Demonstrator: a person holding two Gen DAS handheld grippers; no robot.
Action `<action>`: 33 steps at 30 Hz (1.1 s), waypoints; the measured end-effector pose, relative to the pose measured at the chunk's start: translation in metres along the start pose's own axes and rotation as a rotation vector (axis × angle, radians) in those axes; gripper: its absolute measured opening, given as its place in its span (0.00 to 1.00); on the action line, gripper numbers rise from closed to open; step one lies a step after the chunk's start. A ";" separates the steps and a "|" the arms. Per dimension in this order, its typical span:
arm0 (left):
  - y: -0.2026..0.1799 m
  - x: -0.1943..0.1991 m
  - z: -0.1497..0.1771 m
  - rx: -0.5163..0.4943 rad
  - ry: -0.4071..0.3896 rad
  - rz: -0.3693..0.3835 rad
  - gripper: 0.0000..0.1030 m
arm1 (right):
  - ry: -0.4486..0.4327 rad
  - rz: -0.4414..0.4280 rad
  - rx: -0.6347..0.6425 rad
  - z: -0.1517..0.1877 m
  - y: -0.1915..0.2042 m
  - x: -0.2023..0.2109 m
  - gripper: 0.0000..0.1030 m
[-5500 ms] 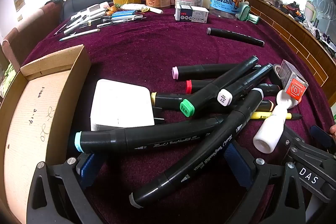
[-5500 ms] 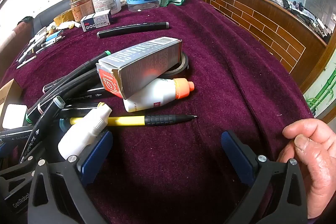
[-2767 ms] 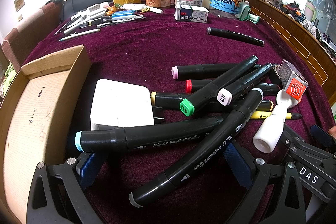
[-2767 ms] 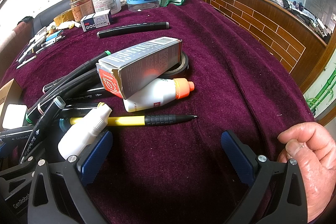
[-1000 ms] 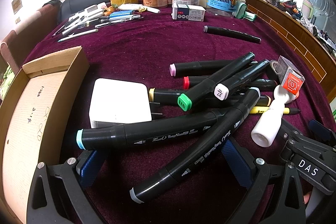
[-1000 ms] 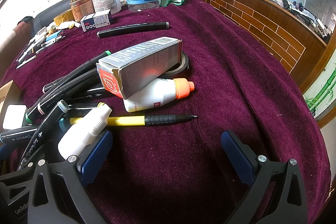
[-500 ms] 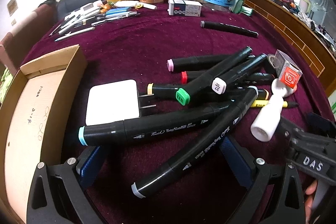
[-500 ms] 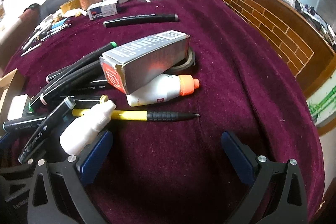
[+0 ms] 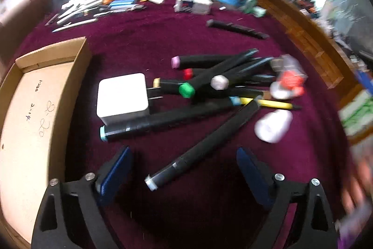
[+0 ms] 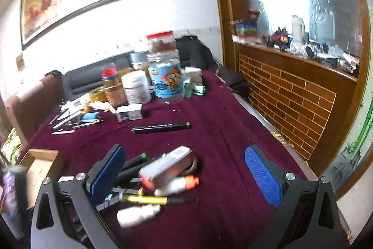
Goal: Organize rigid objects
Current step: 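Reach the left tool into the pile and grasp two black markers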
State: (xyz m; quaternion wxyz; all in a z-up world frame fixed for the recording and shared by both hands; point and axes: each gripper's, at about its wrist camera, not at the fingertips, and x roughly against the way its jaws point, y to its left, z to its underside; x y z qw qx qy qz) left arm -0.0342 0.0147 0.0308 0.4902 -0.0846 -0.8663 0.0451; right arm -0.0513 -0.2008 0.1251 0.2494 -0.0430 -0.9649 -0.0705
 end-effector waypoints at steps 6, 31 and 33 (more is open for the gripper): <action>-0.001 0.069 -0.028 -0.076 -0.019 -0.022 0.91 | 0.054 -0.055 -0.112 -0.007 -0.022 -0.062 0.99; -0.063 -0.013 -0.097 -0.366 0.040 0.057 0.76 | 0.125 -0.020 -0.220 0.005 -0.056 -0.075 0.99; -0.066 -0.030 -0.097 -0.360 0.069 0.073 0.66 | 0.138 -0.016 -0.216 0.006 -0.054 -0.079 0.99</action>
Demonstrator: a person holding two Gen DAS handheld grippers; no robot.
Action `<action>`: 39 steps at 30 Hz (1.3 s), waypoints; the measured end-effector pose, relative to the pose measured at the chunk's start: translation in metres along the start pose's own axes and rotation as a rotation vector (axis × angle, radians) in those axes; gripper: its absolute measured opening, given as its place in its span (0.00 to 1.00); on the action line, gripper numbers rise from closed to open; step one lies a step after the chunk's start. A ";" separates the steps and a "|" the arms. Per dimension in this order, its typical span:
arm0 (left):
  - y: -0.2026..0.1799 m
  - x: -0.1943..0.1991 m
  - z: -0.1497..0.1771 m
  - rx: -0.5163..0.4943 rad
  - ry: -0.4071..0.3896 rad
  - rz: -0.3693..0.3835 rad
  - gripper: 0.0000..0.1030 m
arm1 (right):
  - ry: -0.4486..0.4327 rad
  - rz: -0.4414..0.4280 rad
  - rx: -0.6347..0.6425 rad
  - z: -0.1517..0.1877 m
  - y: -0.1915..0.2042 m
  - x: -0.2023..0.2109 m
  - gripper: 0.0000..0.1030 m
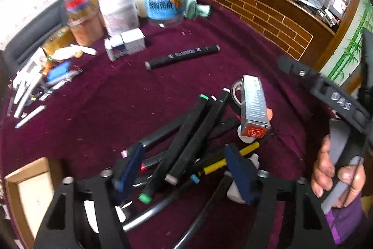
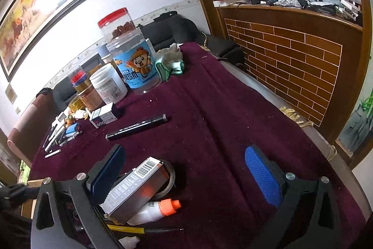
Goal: Organize rigid objects
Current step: 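Reach the left tool into the pile and grasp two black markers, then lift the two black markers out of the pile with the left tool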
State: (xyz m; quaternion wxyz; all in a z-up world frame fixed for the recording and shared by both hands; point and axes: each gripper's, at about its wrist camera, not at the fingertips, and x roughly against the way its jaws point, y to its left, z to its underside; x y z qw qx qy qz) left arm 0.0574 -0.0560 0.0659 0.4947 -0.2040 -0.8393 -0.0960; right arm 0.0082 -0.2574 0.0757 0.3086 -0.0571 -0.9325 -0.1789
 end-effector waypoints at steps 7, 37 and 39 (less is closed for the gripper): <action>-0.003 -0.028 0.002 0.005 0.054 0.055 0.31 | 0.011 0.000 0.023 0.002 0.005 -0.002 0.99; 0.042 0.003 0.035 0.226 0.001 0.383 0.38 | 0.063 0.009 0.051 0.009 0.010 -0.011 0.99; 0.043 0.004 0.036 0.238 0.000 0.373 0.48 | 0.067 0.011 0.054 0.009 0.011 -0.012 0.99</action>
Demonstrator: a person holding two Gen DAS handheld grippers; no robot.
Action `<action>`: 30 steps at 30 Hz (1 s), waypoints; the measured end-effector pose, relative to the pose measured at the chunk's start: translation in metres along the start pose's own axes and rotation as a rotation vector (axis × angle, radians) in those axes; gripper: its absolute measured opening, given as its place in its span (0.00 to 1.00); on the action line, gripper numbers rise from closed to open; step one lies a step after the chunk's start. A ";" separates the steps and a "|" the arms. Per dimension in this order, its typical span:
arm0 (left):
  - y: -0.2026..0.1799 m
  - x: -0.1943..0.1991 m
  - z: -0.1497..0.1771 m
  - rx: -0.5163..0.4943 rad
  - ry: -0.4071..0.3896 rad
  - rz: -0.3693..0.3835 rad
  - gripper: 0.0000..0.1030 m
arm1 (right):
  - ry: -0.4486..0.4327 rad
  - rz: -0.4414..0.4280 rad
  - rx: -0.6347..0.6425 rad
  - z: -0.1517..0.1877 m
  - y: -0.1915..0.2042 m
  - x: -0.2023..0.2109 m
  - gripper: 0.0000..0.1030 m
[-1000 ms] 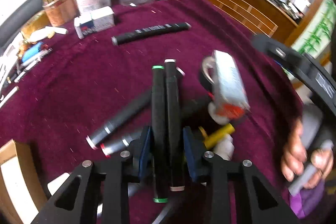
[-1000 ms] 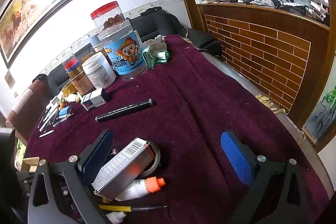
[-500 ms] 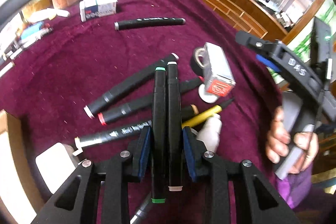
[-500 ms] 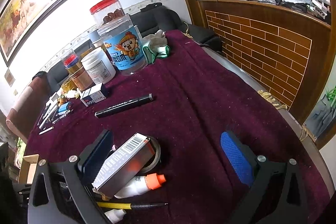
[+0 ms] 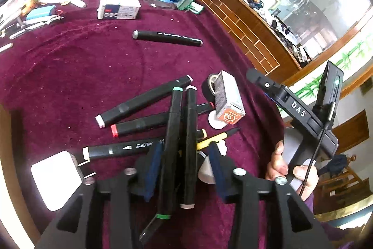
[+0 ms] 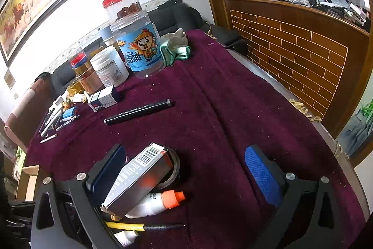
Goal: Organize rigid objects
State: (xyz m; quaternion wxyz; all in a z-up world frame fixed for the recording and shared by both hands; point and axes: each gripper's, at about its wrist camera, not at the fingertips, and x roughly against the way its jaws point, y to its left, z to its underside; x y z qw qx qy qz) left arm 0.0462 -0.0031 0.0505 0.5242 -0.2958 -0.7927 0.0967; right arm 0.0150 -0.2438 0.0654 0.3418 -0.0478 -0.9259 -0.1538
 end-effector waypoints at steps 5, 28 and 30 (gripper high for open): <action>-0.001 -0.011 0.005 -0.040 0.024 -0.117 0.48 | 0.003 0.003 0.003 0.000 0.001 -0.001 0.99; -0.039 0.033 0.027 -0.183 -0.165 -0.227 0.14 | -0.067 0.058 0.056 0.004 0.009 0.005 0.99; -0.039 0.067 0.041 -0.158 -0.228 -0.210 0.14 | -0.091 0.074 0.078 0.005 0.012 0.007 0.99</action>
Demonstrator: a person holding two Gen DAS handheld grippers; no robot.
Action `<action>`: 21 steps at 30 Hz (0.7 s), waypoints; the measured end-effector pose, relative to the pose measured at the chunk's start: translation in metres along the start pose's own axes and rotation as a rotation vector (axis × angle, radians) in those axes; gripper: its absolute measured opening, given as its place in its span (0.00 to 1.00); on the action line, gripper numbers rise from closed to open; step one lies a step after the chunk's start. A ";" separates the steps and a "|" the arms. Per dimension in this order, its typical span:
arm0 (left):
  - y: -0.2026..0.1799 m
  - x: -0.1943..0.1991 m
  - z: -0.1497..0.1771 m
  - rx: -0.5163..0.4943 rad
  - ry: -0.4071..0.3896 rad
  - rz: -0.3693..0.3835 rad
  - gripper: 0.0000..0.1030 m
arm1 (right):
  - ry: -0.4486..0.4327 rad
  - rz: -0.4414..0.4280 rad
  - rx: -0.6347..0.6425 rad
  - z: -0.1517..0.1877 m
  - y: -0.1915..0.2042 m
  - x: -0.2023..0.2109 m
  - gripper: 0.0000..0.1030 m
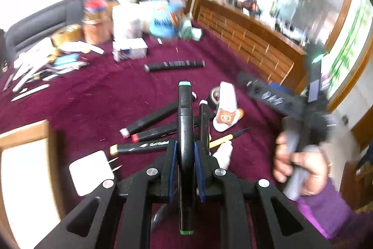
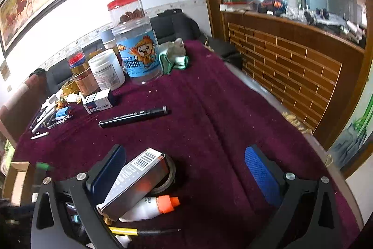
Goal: Organize rigid objects
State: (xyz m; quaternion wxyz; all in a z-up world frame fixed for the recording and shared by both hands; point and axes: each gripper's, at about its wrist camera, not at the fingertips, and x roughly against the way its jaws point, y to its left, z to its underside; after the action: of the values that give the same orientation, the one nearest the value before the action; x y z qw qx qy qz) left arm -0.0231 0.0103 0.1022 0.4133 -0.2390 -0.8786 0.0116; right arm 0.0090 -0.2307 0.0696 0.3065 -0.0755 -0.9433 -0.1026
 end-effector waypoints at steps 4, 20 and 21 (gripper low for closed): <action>0.021 0.073 0.025 0.082 -0.124 0.021 0.14 | -0.065 0.057 0.080 0.003 0.012 0.007 0.99; 0.110 0.180 0.121 0.292 -0.316 -0.020 0.14 | 0.283 -0.294 0.152 0.025 0.086 0.045 0.25; 0.114 0.184 0.127 0.297 -0.322 -0.030 0.14 | 0.326 -0.281 0.144 0.029 0.089 0.034 0.22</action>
State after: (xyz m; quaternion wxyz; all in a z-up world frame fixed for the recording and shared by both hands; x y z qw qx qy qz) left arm -0.1693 0.2130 0.1266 0.2982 -0.1578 -0.9254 0.1727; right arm -0.0157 -0.1351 0.0800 0.4420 0.0963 -0.8875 -0.0875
